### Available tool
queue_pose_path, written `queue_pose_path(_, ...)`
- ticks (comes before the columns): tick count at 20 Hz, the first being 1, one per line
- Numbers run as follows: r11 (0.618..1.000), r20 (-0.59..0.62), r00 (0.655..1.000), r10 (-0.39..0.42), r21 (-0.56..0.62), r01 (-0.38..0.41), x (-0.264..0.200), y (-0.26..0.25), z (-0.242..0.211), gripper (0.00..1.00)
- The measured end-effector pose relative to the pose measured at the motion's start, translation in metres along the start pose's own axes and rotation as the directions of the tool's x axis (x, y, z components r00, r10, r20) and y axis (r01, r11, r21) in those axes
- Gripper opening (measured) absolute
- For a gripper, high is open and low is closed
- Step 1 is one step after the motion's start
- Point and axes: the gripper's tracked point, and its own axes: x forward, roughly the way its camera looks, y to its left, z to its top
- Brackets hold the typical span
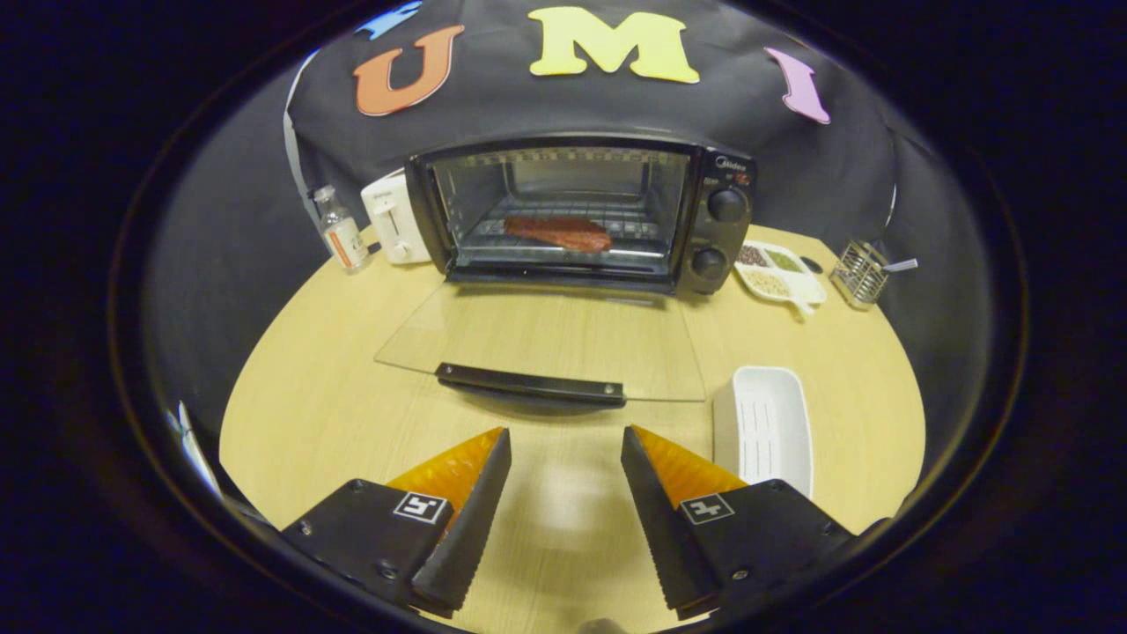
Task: Open the toaster oven, put the food inside, and close the toaster oven door.
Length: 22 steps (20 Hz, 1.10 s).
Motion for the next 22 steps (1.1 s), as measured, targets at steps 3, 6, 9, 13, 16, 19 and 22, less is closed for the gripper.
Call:
queue_pose_path(3, 1.0, -0.022, 1.0, 0.003, 0.003, -0.002, 0.017, 0.008, -0.005, 0.82)
queue_pose_path(6, 1.0, -0.031, 1.0, 0.001, 0.006, -0.001, 0.032, 0.014, -0.003, 0.82)
queue_pose_path(9, 1.0, -0.049, 0.999, -0.005, 0.006, 0.005, 0.043, 0.019, -0.005, 0.82)
queue_pose_path(13, 1.0, -0.062, 0.998, -0.019, 0.006, 0.02, 0.054, 0.022, -0.001, 0.82)
queue_pose_path(16, 0.999, -0.069, 0.997, -0.033, 0.02, 0.034, 0.057, 0.019, 0.002, 0.82)
queue_pose_path(19, 0.999, -0.062, 0.997, -0.042, 0.021, 0.043, 0.055, 0.017, 0.01, 0.82)
queue_pose_path(22, 0.999, -0.033, 0.998, -0.046, 0.005, 0.046, 0.044, 0.018, 0.027, 0.82)
